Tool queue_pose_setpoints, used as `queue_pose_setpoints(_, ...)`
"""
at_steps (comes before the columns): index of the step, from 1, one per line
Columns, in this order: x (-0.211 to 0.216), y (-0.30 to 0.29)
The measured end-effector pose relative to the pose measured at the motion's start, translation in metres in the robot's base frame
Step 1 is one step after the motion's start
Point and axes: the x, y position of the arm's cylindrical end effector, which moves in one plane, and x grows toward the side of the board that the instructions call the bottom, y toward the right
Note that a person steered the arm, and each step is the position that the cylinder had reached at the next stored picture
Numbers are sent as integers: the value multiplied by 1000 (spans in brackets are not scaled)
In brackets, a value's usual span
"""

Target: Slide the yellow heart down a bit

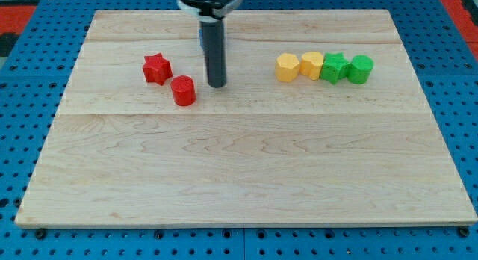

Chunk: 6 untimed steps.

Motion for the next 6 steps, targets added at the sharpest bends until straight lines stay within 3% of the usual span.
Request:
queue_pose_setpoints(1, 26, -8)
queue_pose_setpoints(3, 26, -93)
queue_pose_setpoints(5, 36, -50)
queue_pose_setpoints(6, -6, -17)
